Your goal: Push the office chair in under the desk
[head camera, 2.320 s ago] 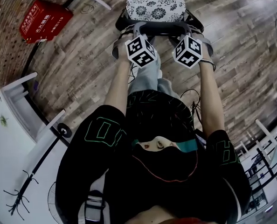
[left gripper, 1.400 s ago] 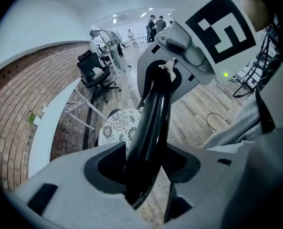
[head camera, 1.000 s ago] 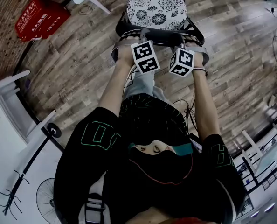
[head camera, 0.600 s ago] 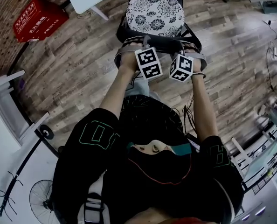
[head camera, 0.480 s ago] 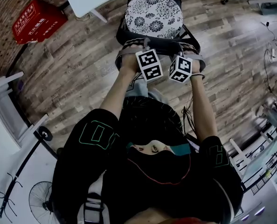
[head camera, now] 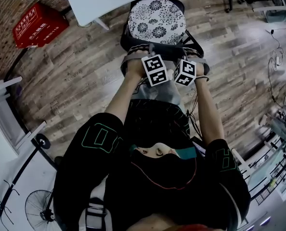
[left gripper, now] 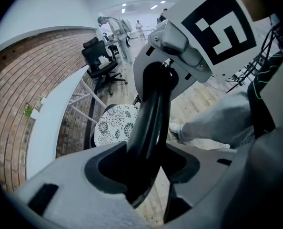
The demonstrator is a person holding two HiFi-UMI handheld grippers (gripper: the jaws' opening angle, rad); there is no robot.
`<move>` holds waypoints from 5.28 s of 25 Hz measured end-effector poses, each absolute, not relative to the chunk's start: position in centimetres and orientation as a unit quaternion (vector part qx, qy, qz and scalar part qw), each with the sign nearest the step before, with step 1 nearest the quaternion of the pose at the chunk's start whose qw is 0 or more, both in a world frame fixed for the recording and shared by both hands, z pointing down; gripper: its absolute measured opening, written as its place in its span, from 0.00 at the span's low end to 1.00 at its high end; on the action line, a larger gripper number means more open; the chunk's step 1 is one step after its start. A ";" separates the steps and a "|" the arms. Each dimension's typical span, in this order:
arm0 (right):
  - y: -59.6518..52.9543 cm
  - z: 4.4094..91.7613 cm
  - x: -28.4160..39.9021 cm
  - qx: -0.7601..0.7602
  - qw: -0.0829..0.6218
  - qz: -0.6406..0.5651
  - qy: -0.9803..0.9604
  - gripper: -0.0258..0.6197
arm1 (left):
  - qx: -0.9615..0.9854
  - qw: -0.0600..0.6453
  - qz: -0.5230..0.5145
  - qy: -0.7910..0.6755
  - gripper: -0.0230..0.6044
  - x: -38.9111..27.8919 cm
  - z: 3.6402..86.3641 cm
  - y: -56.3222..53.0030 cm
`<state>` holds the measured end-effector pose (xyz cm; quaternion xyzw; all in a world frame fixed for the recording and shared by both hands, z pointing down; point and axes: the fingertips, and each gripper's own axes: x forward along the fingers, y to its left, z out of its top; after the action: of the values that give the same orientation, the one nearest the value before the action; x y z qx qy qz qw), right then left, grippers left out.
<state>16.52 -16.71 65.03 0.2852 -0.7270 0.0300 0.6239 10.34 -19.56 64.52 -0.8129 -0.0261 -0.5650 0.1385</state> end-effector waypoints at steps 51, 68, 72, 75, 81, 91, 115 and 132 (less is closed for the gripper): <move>-22.3 64.5 27.6 0.095 0.570 -0.135 -0.805 0.27 | -0.774 0.002 -0.622 0.118 0.35 21.0 64.9 -21.5; -31.4 64.4 27.6 0.103 0.555 -0.130 -0.815 0.31 | -0.752 0.096 -0.628 0.179 0.29 20.7 65.2 -31.5; -34.1 64.3 27.1 0.102 0.554 -0.131 -0.816 0.31 | -0.739 0.132 -0.635 0.184 0.26 20.1 65.3 -34.7; -36.5 64.3 27.0 0.102 0.554 -0.134 -0.815 0.31 | -0.736 0.143 -0.637 0.182 0.24 20.0 65.3 -37.0; -40.9 64.0 26.6 0.105 0.550 -0.140 -0.816 0.31 | -0.731 0.156 -0.642 0.169 0.22 19.7 65.1 -41.4; -44.8 63.8 25.9 0.112 0.548 -0.159 -0.813 0.30 | -0.730 0.167 -0.641 0.170 0.21 18.9 64.9 -45.0; -44.9 45.3 31.3 0.340 0.277 -0.001 -0.899 0.17 | -0.830 0.088 -0.382 0.398 0.05 22.9 45.8 -45.5; -43.0 24.6 38.8 0.510 -0.058 0.055 -0.856 0.04 | -0.812 -0.069 0.078 0.574 0.05 21.5 25.6 -43.9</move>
<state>38.76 -43.02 24.58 0.5099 -0.8565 0.0549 -0.0582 21.53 -43.88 25.62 -0.8123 0.5738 0.0777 -0.0692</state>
